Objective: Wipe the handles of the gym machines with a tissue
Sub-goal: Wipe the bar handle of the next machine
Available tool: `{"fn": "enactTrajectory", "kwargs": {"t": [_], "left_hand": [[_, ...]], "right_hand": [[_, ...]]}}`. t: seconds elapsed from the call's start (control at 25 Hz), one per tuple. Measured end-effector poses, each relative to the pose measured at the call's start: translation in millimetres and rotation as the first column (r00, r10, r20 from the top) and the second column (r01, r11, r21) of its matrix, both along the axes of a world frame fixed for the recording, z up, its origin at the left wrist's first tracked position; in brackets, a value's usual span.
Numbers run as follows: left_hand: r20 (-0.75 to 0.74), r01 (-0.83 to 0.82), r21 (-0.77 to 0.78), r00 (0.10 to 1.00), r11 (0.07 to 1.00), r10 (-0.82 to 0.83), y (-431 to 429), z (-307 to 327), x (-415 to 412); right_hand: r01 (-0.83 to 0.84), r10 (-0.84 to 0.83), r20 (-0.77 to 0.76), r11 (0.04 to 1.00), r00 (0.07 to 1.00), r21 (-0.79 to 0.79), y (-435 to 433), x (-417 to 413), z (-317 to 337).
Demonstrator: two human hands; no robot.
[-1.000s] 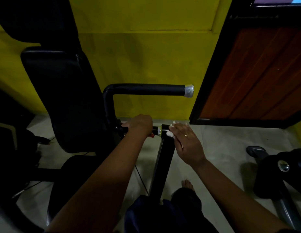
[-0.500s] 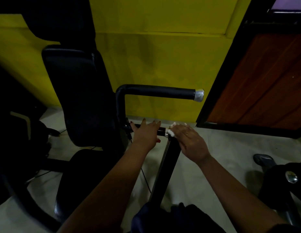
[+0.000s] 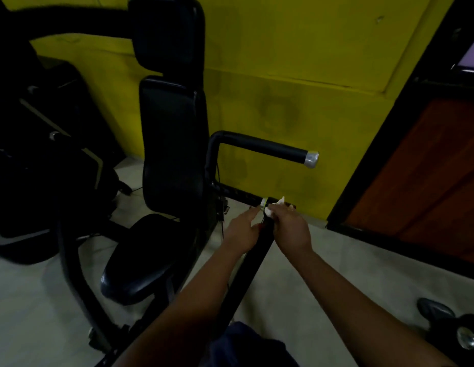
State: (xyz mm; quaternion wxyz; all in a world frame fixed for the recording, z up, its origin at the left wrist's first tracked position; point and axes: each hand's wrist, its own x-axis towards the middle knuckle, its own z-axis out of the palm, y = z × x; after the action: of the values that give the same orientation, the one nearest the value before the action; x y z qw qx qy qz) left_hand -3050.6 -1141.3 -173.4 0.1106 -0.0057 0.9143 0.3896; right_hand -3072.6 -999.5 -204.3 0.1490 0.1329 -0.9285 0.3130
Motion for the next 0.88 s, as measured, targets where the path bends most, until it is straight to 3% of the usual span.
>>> {"fn": "enactTrajectory", "kwargs": {"t": [0.08, 0.24, 0.4, 0.52, 0.76, 0.88], "left_hand": [[0.011, -0.192, 0.325, 0.98, 0.926, 0.199, 10, 13, 23], [0.129, -0.446, 0.687, 0.852, 0.574, 0.507, 2, 33, 68], [0.14, -0.54, 0.745, 0.701, 0.392, 0.699, -31, 58, 131], [0.092, -0.571, 0.75, 0.589, 0.333, 0.803, -61, 74, 184], [0.034, -0.587, 0.784, 0.366, 0.203, 0.93, -131, 92, 305], [0.022, -0.566, 0.815, 0.24, 0.122, 0.971, -171, 99, 390]], "right_hand": [[-0.004, 0.02, 0.138, 0.994, 0.99, -0.112, -4, 12, 19], [0.021, 0.139, 0.311, 0.888, 0.94, -0.459, -26, 54, 53], [-0.059, 0.365, 0.333, 0.746, 0.87, -0.663, -69, 102, 70], [-0.107, 0.506, 0.313, 0.64, 0.804, -0.761, -109, 148, 87], [-0.223, 0.696, 0.296, 0.552, 0.655, -0.804, -197, 247, 109], [-0.36, 0.823, 0.267, 0.479, 0.501, -0.801, -246, 321, 116]]}}
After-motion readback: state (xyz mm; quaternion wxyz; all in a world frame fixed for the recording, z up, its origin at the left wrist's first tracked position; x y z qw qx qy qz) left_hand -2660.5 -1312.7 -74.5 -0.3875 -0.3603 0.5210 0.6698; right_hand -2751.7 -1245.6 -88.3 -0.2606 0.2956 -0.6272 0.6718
